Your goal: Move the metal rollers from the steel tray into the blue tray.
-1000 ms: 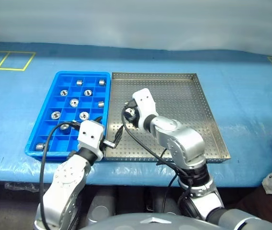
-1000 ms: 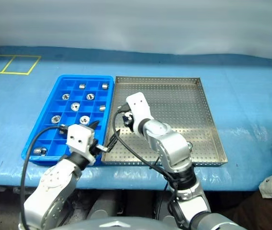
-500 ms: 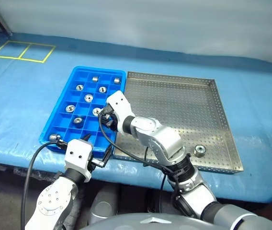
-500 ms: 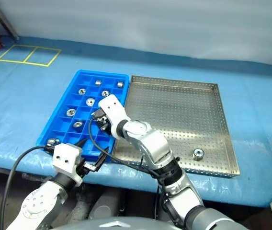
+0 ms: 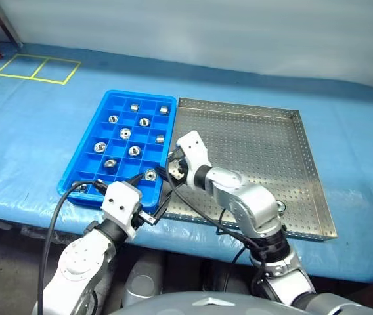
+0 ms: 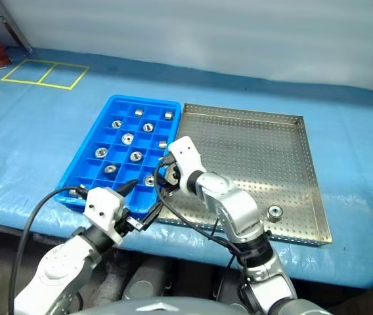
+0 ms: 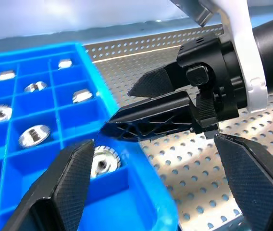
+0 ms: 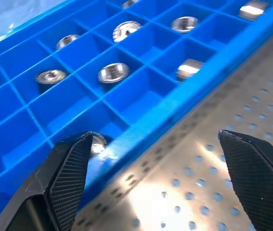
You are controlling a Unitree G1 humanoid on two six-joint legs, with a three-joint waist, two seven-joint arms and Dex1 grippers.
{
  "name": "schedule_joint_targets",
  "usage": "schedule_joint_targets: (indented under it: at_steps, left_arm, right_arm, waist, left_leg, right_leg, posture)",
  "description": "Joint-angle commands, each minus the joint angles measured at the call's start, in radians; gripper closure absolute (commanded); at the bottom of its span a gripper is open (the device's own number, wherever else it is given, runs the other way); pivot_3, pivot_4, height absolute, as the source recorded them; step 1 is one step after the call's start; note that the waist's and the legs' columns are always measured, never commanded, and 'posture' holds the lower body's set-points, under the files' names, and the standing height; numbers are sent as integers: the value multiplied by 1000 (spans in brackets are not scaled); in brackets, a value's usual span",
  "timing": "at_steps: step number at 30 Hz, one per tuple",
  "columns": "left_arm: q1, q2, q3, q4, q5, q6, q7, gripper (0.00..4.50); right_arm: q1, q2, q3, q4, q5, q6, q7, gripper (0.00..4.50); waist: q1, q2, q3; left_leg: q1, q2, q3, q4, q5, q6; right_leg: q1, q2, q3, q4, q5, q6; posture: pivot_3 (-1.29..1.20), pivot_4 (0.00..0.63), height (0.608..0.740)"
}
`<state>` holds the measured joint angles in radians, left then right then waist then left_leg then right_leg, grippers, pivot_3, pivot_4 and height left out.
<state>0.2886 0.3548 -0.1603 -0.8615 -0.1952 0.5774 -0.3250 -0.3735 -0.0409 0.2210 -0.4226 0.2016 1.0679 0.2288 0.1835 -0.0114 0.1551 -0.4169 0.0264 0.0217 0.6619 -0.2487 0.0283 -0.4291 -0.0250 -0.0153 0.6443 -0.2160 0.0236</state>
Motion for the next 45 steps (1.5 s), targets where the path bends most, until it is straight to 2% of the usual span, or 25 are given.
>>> schedule_joint_targets:
  at_steps: [1, 6, 13, 24, 31, 39, 40, 45]
  left_arm:
    - [-73, 15, -14, 26, -42, 5, -55, 162]
    - [-179, 22, -60, 111, -72, 4, -124, 162]
    - [-276, 24, -135, 192, -75, -12, -189, 162]
    - [-277, 46, -165, 195, -70, -8, -212, 162]
    - [-266, 48, -179, 186, -56, 2, -198, 162]
    - [-256, 41, -182, 176, -45, 3, -170, 162]
    - [-254, 39, -182, 175, -45, 4, -165, 162]
    - [-243, 33, -184, 164, -39, 8, -138, 162]
  right_arm:
    - [32, -11, -128, -134, -20, 52, -79, 46]
    - [102, -6, -238, -226, -51, 120, -171, 46]
    - [179, 29, -255, -252, -72, 119, -235, 46]
    - [347, 31, -277, -267, -98, 107, -265, 46]
    - [384, 16, -251, -288, -94, 153, -255, 46]
    - [305, 31, -196, -348, -75, 265, -245, 2641]
    - [289, 35, -193, -354, -72, 281, -242, 2828]
    - [186, 15, -149, -373, -55, 344, -218, 2826]
  waist:
    - [-18, 0, 0]
    - [-100, 0, 0]
    - [-196, 1, 0]
    - [-211, 1, -1]
    - [-209, 0, -1]
    - [-207, 0, -1]
    - [-206, 0, -1]
    - [-195, 0, -1]
  left_leg:
    - [0, 0, 0, 0, 0, 0]
    - [1, -1, 1, 1, 0, 0]
    - [3, 1, 3, 0, 0, 0]
    - [4, 0, 8, 1, 0, 1]
    - [5, 0, 9, 2, 0, 1]
    - [5, 0, 10, 2, 0, 2]
    - [6, 1, 10, 2, 0, 2]
    - [5, 0, 10, 2, 0, 2]
  right_leg:
    - [0, 0, 0, 0, 0, 0]
    - [1, -1, 2, 0, 1, 1]
    - [1, 1, 5, 2, 4, 4]
    - [1, 1, 11, 3, 4, 5]
    - [1, 1, 13, 3, 3, 5]
    - [1, 1, 13, 3, 3, 5]
    - [0, 1, 13, 3, 4, 4]
    - [0, 1, 13, 4, 4, 5]
  posture:
    - [157, 150, 740]
    - [41, 150, 740]
    - [-35, 150, 740]
    - [-27, 150, 740]
    - [-21, 150, 740]
    - [26, 150, 740]
    - [35, 150, 740]
    - [64, 150, 740]
